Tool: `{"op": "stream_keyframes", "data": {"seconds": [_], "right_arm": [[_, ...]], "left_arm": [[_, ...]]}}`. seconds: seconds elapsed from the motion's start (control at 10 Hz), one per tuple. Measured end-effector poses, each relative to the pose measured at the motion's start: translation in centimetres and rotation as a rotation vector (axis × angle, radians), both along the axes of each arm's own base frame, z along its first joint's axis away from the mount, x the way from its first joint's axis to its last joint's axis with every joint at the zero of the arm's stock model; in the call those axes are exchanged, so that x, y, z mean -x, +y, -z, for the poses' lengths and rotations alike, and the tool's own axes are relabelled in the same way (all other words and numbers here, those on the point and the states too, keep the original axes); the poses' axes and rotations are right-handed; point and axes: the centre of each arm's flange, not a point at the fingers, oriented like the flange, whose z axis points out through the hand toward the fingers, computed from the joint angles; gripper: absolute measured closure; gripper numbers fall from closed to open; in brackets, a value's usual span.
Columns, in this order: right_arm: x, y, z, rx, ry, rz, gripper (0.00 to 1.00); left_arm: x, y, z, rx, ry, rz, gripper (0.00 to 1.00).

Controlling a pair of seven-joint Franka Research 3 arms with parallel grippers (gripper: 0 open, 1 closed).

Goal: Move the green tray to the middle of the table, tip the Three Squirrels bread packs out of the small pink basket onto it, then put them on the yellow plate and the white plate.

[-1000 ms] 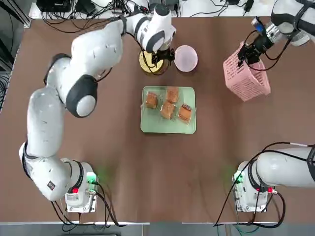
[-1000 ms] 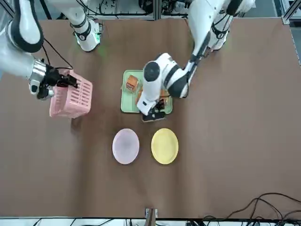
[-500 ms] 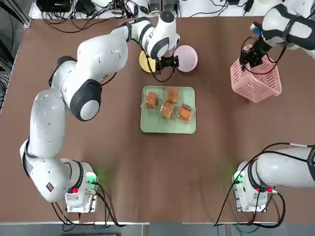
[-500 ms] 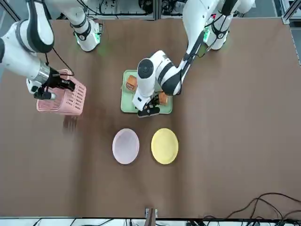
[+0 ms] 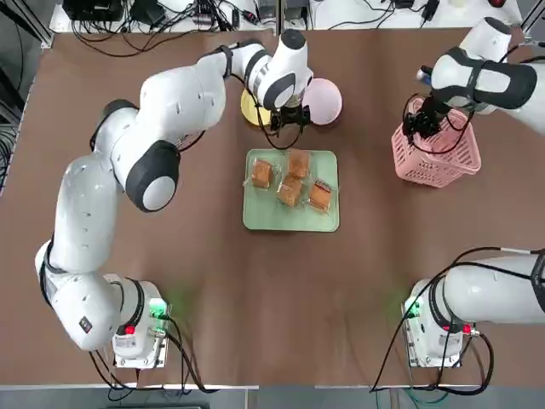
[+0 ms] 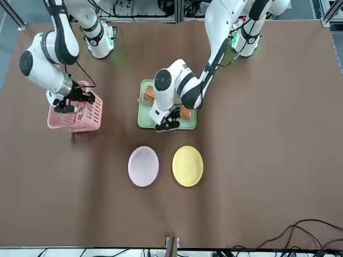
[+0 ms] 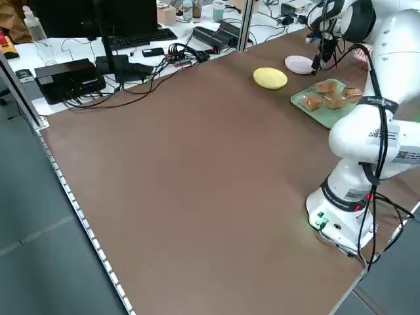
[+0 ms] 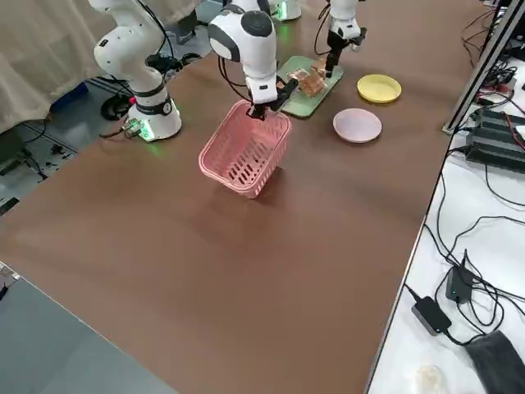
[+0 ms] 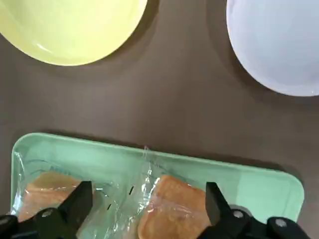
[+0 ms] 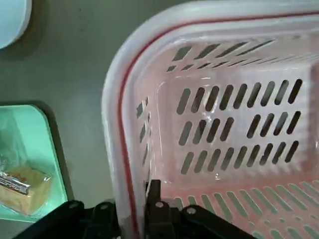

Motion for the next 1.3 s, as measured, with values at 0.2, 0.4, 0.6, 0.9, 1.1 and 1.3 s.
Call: {"op": "stream_keyframes", "data": {"seconds": [0.2,0.4,0.6,0.9,1.1,1.3], "right_arm": [[0.8,0.4,2.4,0.019,-0.003,-0.003,0.93],[0.9,0.2,3.3,0.026,-0.002,0.005,0.93],[0.7,-0.2,3.7,0.03,-0.001,0.032,0.93],[0.5,-0.8,3.9,0.034,-0.003,0.064,0.91],[0.1,-1.7,3.7,0.033,-0.009,0.085,0.64],[-0.4,-1.6,3.1,0.028,-0.003,0.082,0.33]], "left_arm": [[-0.6,0.7,0.3,-0.007,0.009,0.062,0.0],[1.1,-0.7,0.2,0.008,0.025,0.113,0.0],[3.2,-2.4,0.4,0.031,0.037,0.152,0.0],[3.5,-2.7,1.9,0.041,0.054,0.205,0.0],[4.2,-3.1,3.5,0.035,0.076,0.22,0.0],[4.7,-3.4,4.3,0.036,0.088,0.239,0.0]]}}
